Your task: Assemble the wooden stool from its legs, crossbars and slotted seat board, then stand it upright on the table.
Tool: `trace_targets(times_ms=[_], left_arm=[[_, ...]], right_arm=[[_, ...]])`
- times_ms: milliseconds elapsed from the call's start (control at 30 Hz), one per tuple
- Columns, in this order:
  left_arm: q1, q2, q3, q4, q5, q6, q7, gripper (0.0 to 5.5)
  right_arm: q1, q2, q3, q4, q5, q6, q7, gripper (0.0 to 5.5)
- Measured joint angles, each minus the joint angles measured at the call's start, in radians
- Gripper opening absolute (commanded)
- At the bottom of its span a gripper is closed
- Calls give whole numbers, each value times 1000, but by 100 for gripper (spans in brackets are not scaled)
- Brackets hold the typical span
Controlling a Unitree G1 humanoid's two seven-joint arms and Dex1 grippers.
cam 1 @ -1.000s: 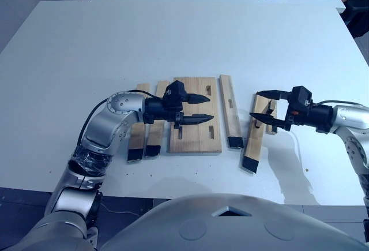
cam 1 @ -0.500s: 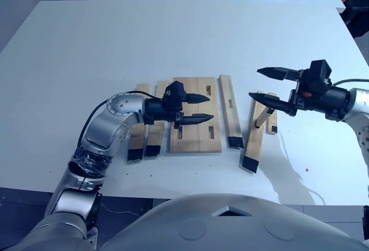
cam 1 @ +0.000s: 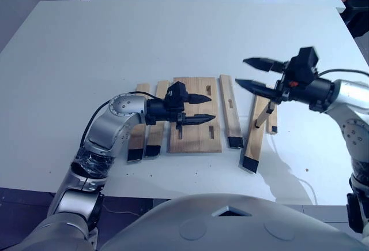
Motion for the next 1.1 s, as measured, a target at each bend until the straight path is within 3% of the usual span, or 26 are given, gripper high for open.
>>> trace_targets(times_ms=[167,533,700,867,1100], left_arm=[[5,0,1,6,2,0,0,273],[-6,0,1,18,18,-1,-8,273],[-10,1,1,21,18,1,-17,273],[-17,3,0,22,18,6,-26,273],[-16,-1,3,21,18,7,-19,273]], right_arm=[[-54,19,-53,-39,113,59,-64,265],[-38,51,-29,-123,157,88,-128,265],[171,31,82,28,-62,-54,-47,265],[222,47,113,70,-146,-245,-8,265],[197,62,33,-1,55,-57,-83,265]])
